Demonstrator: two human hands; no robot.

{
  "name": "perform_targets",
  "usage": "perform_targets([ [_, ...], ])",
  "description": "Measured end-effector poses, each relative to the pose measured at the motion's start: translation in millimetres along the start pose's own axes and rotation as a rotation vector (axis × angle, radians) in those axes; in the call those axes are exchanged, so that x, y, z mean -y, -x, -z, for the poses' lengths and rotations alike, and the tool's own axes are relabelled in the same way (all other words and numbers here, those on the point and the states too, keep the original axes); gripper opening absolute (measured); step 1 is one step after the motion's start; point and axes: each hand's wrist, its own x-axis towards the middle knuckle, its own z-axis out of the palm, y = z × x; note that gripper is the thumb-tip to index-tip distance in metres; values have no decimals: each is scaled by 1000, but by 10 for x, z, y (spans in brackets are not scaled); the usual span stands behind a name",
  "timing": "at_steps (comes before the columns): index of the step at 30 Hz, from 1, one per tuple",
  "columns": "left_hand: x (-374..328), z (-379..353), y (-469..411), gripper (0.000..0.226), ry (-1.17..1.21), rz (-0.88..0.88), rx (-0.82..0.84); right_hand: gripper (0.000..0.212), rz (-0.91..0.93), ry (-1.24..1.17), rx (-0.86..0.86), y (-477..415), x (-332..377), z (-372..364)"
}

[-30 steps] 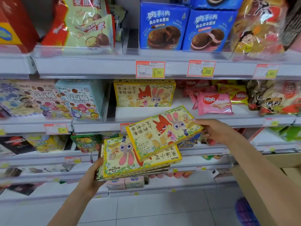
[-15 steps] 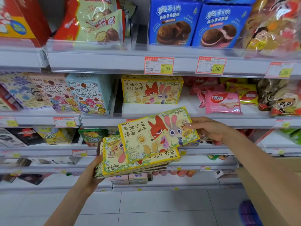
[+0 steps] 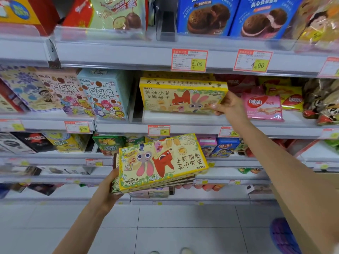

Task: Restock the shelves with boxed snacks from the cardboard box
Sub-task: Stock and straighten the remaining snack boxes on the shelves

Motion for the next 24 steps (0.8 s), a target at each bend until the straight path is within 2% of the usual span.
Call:
perform_targets([
  [6, -12, 85, 9, 25, 16, -7, -1, 34, -42, 74, -1, -169, -156, -9],
  [12, -50, 60, -7, 23, 1, -44, 4, 34, -82, 59, -91, -221, -245, -67],
  [15, -81, -25, -15, 22, -21, -68, 14, 33, -52, 126, -147, -171, -242, -30],
  [17, -96, -80, -25, 24, -35, -76, 27, 27, 26, 229, -230, -23, -217, -1],
  [18, -108, -106, -27, 24, -45, -79, 32, 18, 39, 283, -216, 95, -169, 7],
  [19, -123, -133, -25, 23, -58, -81, 37, 8, -9, 320, -122, 227, -107, 10],
  [22, -160, -178, -48, 24, -100, -85, 58, 22, -394, 376, 435, 610, 68, 0],
  [24, -197, -218, -59, 25, -126, -91, 70, 21, -492, 317, 609, 746, 54, -9],
])
